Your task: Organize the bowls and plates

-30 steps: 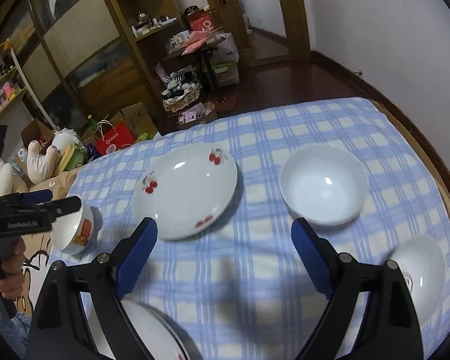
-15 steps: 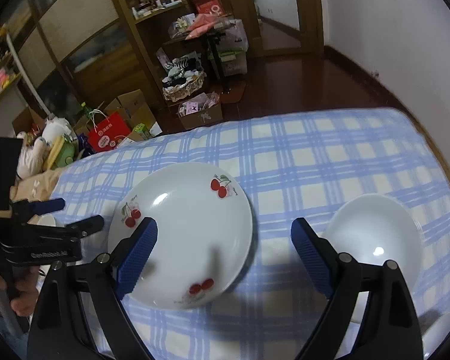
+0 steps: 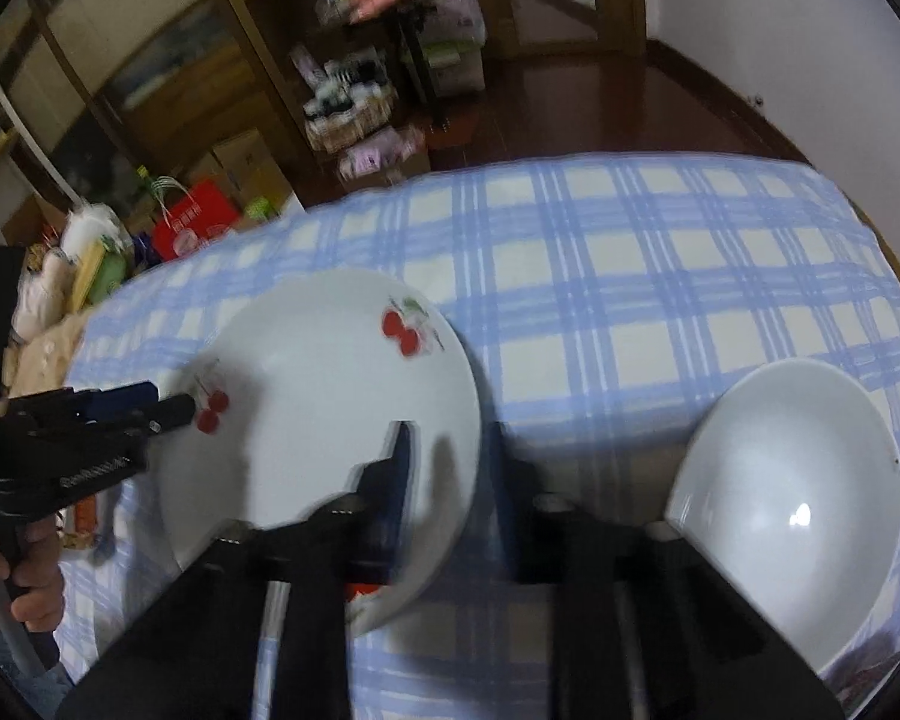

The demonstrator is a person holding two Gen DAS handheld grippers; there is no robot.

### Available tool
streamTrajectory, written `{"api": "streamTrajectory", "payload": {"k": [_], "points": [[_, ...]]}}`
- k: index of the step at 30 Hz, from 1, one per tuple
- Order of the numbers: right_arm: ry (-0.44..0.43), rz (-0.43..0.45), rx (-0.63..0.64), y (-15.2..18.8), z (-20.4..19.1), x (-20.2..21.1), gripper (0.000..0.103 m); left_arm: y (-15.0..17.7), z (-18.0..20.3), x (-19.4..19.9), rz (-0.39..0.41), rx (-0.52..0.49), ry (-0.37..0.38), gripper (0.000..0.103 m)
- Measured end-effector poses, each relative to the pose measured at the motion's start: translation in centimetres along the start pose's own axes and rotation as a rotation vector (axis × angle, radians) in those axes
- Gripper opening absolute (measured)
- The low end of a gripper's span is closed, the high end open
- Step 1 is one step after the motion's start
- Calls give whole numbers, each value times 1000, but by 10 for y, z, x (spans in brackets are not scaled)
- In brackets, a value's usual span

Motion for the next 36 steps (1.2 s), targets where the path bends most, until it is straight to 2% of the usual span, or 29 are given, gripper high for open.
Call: {"api": "streamTrajectory", "payload": {"k": [2, 3, 7, 14, 22, 28, 33, 36], "points": [[11, -26, -1, 1, 2, -3, 8, 1, 1, 0, -10, 25, 44, 10], [15, -26, 10, 2, 2, -2, 8, 1, 3, 0, -13, 33, 58, 9], [21, -38, 15, 4, 2, 1, 8, 5, 4, 4, -6, 12, 35, 9], [24, -23, 34, 13, -8, 18, 7, 23, -4, 19, -17, 36, 80, 7], [13, -9, 35, 32, -19, 38, 7, 49, -10, 41, -8, 35, 80, 7], [-13, 3, 23, 51, -25, 60, 7, 70, -13, 69, 8, 47, 108, 7], [-15, 29, 33, 65, -34, 83, 7, 89, -10, 95, 29, 34, 78, 7], [-21, 39, 32, 74, -37, 95, 7, 103, -10, 112, 39, 37, 86, 7]]}}
Point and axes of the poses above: each gripper's, at about its wrist camera, not at the fingertips, and x roughly against the way its jaws point, z to its right, y to its underside, the point moved 5 cm from there along -x, roughly the way its jaws point, and after that the axes turned 10 degrees about -z, right-handed, at the moved point
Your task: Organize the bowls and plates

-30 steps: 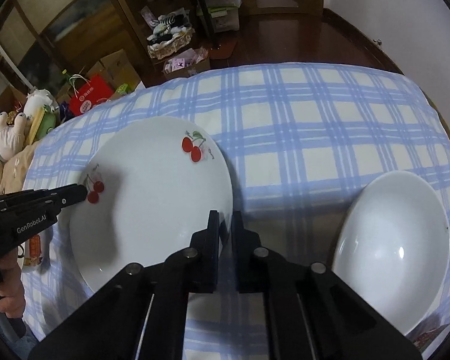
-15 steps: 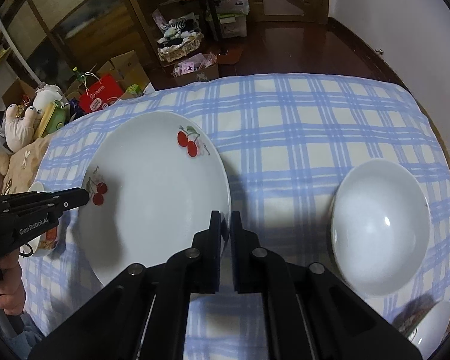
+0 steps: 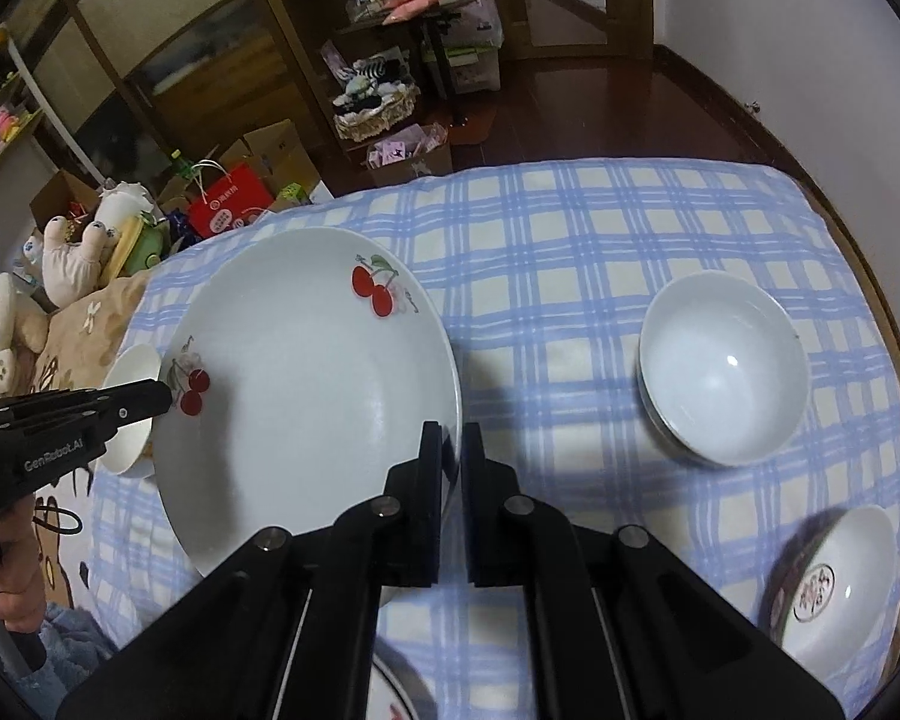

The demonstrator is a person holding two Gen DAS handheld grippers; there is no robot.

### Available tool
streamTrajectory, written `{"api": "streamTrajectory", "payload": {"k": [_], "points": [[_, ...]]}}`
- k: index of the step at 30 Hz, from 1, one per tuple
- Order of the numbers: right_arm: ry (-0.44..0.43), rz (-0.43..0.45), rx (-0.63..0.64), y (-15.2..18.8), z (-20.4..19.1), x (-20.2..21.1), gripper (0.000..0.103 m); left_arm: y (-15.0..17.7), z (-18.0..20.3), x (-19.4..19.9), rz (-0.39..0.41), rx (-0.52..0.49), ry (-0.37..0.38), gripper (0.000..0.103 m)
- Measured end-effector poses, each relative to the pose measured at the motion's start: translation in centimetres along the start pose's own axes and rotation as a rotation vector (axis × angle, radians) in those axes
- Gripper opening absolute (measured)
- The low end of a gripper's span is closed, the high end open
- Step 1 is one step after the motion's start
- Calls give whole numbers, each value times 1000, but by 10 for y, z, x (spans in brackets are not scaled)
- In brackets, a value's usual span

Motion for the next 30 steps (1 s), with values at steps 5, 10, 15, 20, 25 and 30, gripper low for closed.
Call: {"api": "streamTrajectory", "payload": {"k": [5, 10, 15, 20, 25, 30], "points": [[-10, 11, 6, 21, -6, 21, 7, 22, -1, 17, 10, 6, 8, 7], [-16, 15, -2, 47, -8, 39, 7, 54, 1, 32, 5, 4, 31, 7], [-9, 32, -10, 76, -11, 52, 7, 83, 10, 46, 18, -34, 4, 7], [-23, 52, -24, 100, -12, 66, 7, 106, 13, 54, 24, -44, -5, 7], [-20, 62, -25, 122, -15, 76, 7, 131, 14, 53, 11, -32, 0, 7], [-9, 73, -11, 138, -21, 84, 7, 148, 11, 54, 20, -28, 6, 7]]}}
Point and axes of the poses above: each gripper's, at about its wrist camera, not at the fingertips, and x roughly against the way its jaws point, z to its right, y to its underside, the point moved 5 cm from there along -x, roughly the way its jaws point, and after that the axes turned 10 degrees about -z, right-handed, at the moved point
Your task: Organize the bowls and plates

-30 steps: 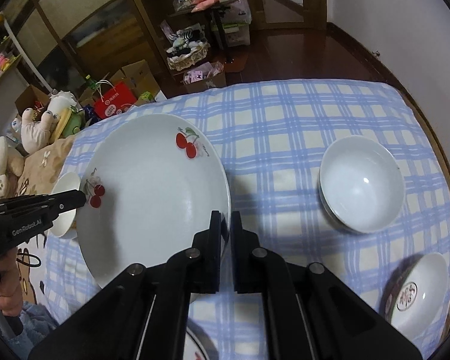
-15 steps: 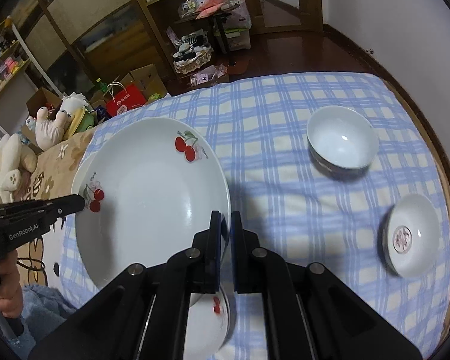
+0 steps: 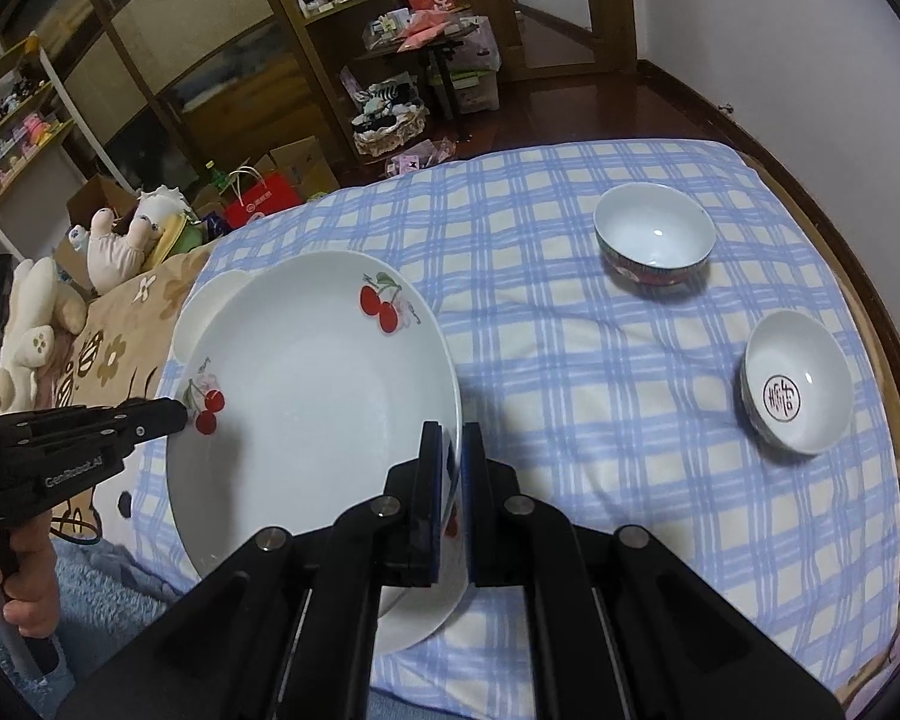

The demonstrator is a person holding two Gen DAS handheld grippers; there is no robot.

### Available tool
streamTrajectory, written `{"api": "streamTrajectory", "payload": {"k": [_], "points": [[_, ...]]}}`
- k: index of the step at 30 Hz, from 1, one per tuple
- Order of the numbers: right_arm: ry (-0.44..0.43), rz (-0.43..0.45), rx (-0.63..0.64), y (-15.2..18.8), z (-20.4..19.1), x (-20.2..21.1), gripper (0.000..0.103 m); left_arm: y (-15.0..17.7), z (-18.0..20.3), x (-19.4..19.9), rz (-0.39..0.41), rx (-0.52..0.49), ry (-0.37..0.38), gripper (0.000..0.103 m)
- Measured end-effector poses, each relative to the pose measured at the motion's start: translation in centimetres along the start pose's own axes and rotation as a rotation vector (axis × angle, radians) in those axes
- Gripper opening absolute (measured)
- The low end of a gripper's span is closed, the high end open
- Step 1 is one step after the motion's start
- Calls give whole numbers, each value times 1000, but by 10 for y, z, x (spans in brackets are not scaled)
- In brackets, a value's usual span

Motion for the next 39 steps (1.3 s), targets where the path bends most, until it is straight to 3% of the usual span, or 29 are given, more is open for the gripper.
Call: {"api": "streamTrajectory", "payload": {"k": [8, 25, 35, 39], "points": [[28, -1, 11, 18, -7, -5, 7, 21, -5, -13, -7, 7, -1, 7], [-11, -63, -16, 42, 3, -38, 7, 31, -12, -52, -67, 28, 12, 7], [-27, -103, -25, 52, 8, -62, 7, 31, -14, -73, -104, 18, -29, 7], [-8, -103, -19, 53, 11, -69, 7, 29, -6, -76, -98, -32, -73, 7]]}}
Point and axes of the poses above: each gripper's, at about its wrist camera, not at the fingertips, and x roughly against the way its jaws point, z to its right, y to its underside, the point moved 5 cm from there along -x, roughly the way its jaws point, and after that the axes turned 10 degrees about -z, right-handed, at the moved point
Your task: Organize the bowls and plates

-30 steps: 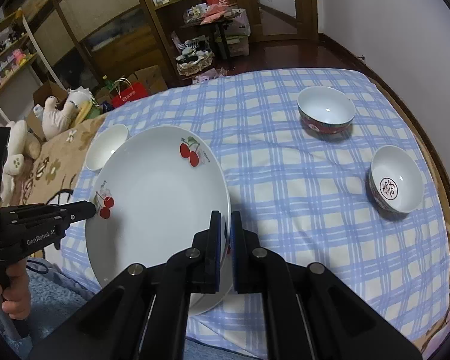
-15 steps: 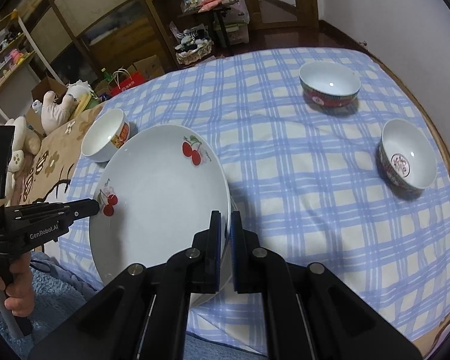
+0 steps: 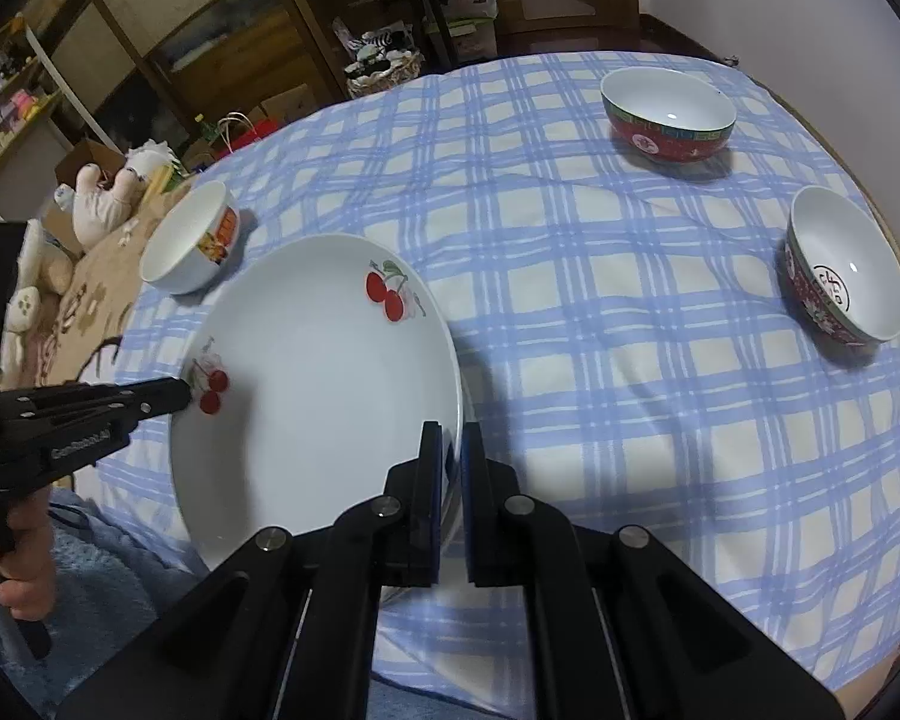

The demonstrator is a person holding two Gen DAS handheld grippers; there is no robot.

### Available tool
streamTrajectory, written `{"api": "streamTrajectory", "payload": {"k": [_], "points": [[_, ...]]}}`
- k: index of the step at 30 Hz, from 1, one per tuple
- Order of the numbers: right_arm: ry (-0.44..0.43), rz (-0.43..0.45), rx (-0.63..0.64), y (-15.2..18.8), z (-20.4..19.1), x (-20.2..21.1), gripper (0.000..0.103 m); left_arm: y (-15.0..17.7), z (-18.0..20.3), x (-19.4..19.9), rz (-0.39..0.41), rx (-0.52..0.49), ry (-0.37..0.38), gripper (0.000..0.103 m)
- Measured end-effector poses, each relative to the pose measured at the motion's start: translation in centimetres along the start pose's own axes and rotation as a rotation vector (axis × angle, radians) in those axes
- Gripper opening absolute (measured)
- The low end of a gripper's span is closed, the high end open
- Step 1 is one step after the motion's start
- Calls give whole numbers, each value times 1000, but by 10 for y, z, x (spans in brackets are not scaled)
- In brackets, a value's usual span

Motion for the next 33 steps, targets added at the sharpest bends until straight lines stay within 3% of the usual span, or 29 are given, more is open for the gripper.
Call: {"api": "streamTrajectory", "payload": {"k": [12, 33], "points": [[-77, 18, -37, 0, 10, -12, 7, -4, -3, -20, -52, 30, 16, 7], [-83, 62, -7, 8, 9, -18, 7, -4, -2, -24, -40, 37, -16, 8]]}}
Point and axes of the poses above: each gripper's, at about its wrist camera, not at the fingertips, and x roughly against the way its jaws point, z to its right, y to its underside, the point moved 5 cm from there along -x, roughly the way its jaws point, and after that the axes turned 10 degrees about -z, right-handed, at the moved point
